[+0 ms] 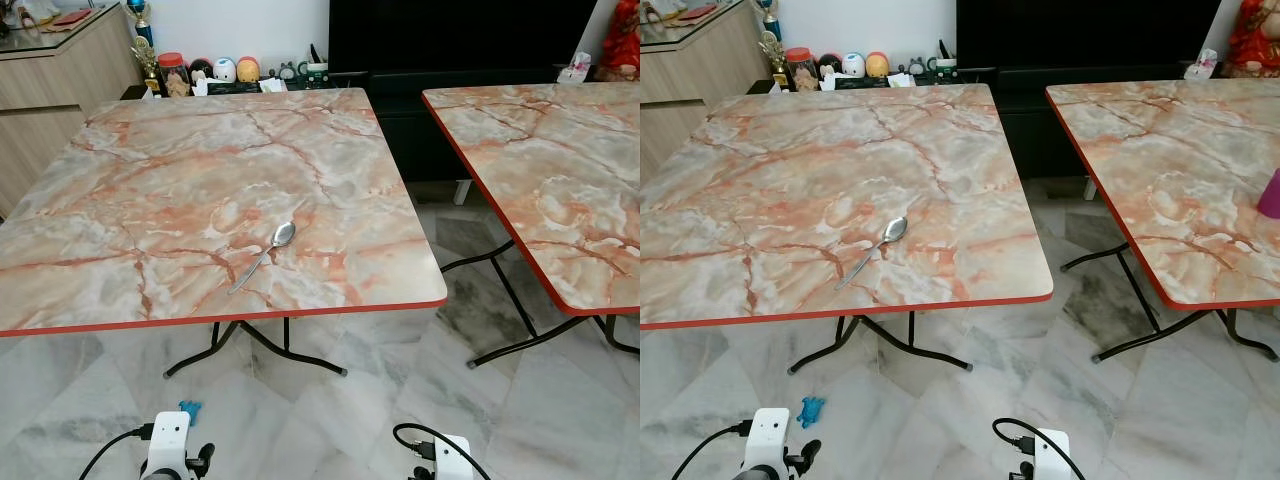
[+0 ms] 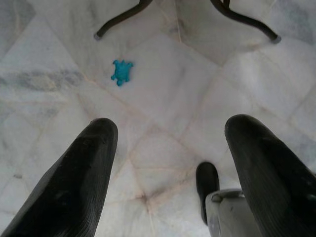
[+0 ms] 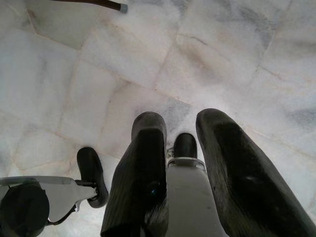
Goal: Setting the table
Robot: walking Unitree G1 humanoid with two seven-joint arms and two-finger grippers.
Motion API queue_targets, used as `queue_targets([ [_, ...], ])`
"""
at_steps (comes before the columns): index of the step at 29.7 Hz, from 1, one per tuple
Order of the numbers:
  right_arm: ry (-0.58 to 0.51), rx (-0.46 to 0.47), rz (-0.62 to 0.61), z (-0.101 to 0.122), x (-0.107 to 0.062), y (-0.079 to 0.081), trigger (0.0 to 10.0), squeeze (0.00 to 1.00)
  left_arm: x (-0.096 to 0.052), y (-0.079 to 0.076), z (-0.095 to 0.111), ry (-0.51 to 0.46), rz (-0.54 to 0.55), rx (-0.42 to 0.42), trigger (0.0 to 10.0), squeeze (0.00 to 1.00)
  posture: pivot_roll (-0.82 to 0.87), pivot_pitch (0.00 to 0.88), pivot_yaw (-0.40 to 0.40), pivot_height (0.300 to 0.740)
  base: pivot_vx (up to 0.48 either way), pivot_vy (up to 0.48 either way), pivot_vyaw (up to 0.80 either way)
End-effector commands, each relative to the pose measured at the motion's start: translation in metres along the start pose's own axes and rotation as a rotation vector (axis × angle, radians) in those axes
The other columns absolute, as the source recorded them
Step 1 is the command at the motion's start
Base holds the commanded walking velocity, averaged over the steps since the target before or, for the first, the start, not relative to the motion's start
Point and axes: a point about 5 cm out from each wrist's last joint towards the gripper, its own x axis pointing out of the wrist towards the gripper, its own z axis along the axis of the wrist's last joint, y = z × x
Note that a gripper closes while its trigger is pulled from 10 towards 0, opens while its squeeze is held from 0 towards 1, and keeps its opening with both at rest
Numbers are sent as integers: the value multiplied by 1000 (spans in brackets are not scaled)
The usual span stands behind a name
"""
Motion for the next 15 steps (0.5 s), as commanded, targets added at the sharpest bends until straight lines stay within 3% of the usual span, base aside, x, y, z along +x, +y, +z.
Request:
queue_targets([
  [1,15,4,1,-3,0,3,10000,0,0,1,0,-2,14,-16,10000,0,105,0,40,740,0,0,0],
  [7,15,4,5,-2,0,7,10000,0,1,-1,3,-12,10,-1,10000,0,105,0,41,740,0,-372,0],
  [15,12,6,4,0,0,8,10000,0,0,3,2,-16,20,0,10000,0,105,0,43,740,0,0,0],
])
